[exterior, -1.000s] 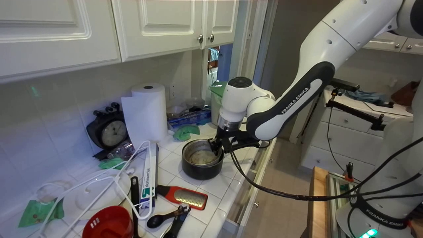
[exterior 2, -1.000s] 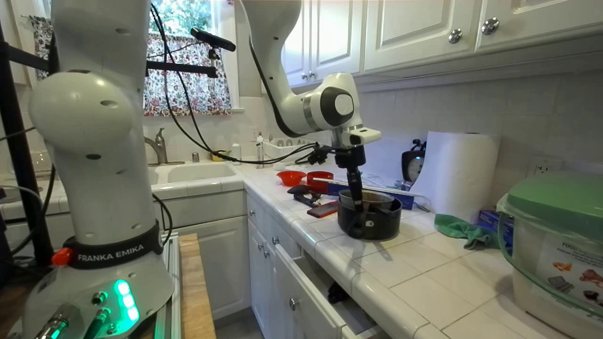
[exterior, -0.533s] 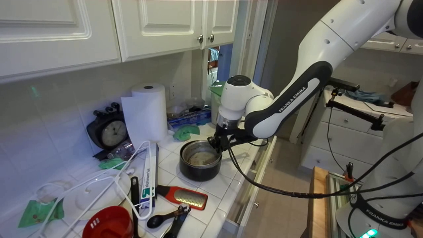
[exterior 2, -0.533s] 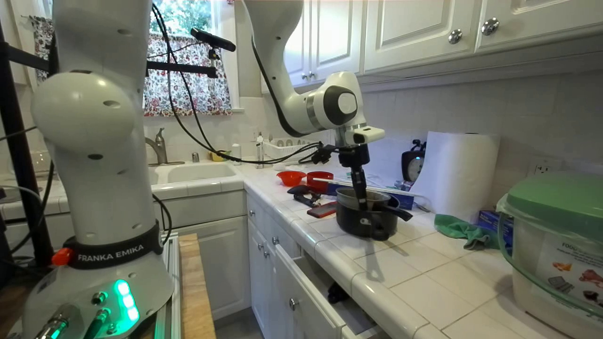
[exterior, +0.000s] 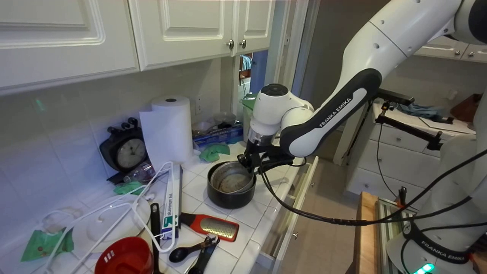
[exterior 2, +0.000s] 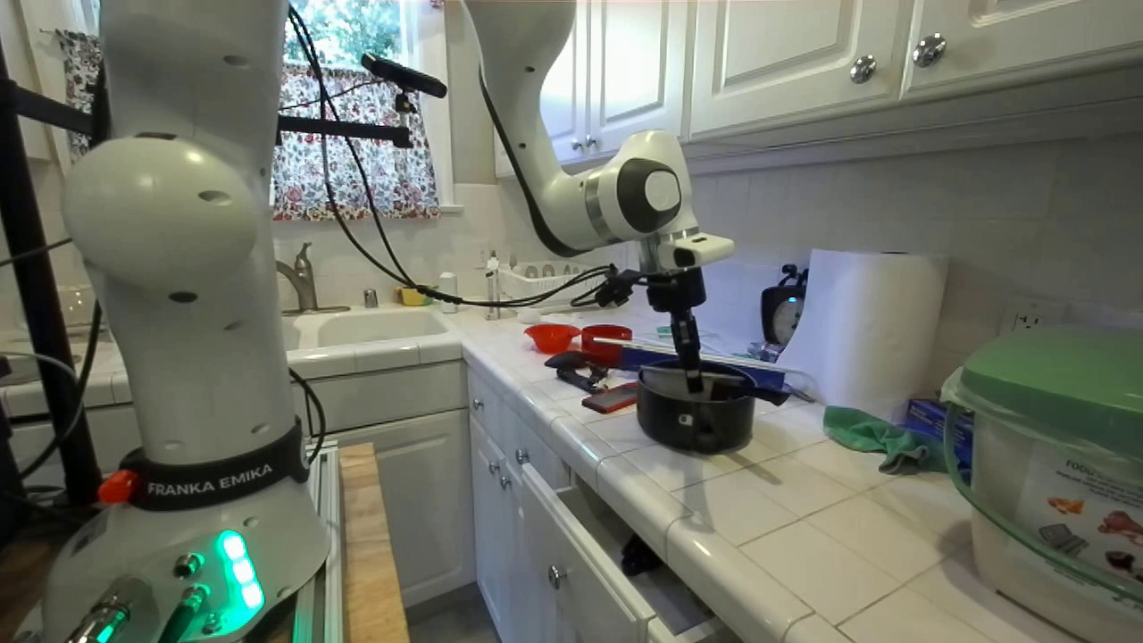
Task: Remove the silver pot from the inside of the black pot
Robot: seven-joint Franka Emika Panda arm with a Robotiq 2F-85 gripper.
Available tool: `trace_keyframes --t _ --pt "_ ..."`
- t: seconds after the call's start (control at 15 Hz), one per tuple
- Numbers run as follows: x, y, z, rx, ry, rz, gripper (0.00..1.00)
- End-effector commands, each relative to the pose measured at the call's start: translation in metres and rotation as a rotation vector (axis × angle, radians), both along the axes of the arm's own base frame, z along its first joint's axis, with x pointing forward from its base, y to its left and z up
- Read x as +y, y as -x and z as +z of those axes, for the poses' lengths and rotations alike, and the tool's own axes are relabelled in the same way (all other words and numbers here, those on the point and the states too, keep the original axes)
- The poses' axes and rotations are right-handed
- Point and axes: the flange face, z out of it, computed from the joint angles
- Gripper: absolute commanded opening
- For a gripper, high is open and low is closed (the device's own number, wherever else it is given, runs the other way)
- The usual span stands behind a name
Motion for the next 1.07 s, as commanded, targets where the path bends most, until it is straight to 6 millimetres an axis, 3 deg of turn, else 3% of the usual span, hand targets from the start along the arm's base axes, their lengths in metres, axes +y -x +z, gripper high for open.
trace_keyframes --t 0.0,0.53,1.0 --pt "0.0 -0.004 0.006 -0.028 0.007 -0.03 0.04" --pt "-0.001 -0.004 0.022 -0.062 -0.012 -0.095 0.04" --pt "-0.002 -0.003 0.052 -0.123 -0.022 -0.134 0.04"
